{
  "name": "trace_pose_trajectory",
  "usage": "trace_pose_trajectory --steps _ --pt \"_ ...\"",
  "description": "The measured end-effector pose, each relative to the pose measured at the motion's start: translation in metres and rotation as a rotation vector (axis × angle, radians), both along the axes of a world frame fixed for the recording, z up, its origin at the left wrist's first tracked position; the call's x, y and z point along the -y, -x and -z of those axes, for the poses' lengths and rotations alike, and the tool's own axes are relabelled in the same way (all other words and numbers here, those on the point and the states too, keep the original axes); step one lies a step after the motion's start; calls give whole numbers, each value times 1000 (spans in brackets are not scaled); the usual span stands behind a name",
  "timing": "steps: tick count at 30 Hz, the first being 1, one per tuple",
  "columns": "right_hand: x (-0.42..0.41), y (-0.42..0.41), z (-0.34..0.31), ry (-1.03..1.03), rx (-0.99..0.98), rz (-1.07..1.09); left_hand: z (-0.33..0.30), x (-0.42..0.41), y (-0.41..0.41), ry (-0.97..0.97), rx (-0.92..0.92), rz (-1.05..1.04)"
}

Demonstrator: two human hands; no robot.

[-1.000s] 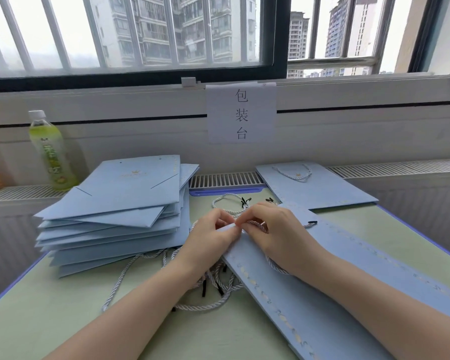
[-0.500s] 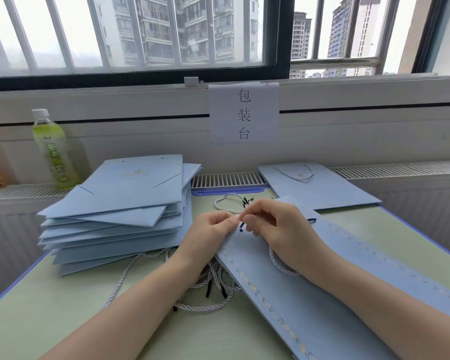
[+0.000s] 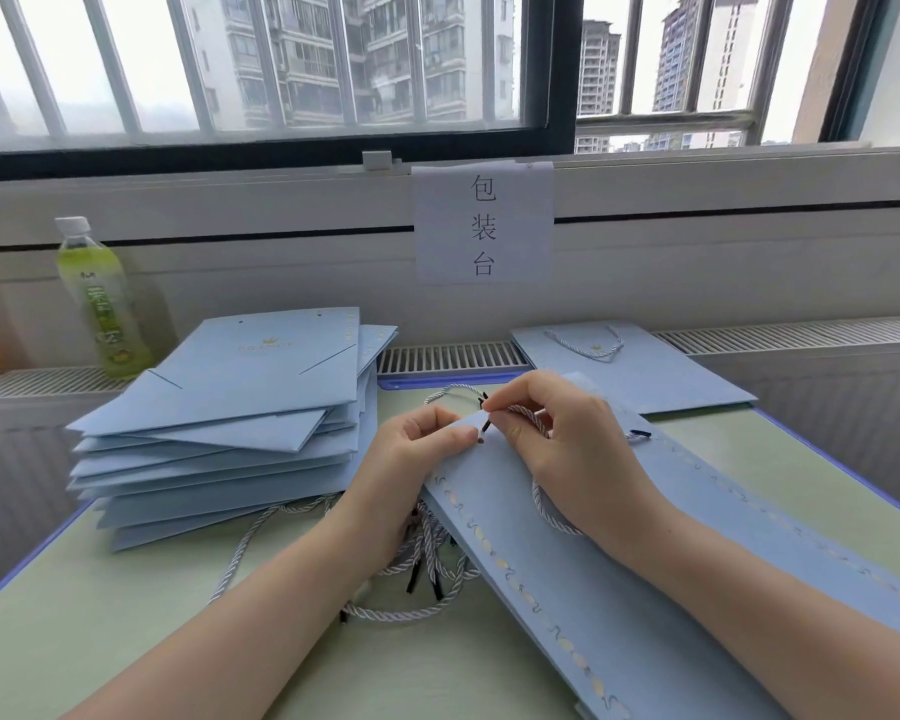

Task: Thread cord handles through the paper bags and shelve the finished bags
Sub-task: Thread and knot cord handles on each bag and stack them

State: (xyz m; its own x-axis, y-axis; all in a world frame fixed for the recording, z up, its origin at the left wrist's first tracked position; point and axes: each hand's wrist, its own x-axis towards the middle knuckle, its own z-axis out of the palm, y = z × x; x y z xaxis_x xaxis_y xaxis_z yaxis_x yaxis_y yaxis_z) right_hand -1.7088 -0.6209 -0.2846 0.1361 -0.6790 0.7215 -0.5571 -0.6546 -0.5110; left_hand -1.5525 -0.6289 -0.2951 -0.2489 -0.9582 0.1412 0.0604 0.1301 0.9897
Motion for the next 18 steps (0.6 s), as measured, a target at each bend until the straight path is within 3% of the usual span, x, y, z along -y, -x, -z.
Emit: trace_pose_trajectory --steps 9,18 --pt "4 2 4 53 -75 -57 4 3 2 14 -15 -26" --pt "0 2 -1 215 -376 -26 4 2 2 4 -26 -87"
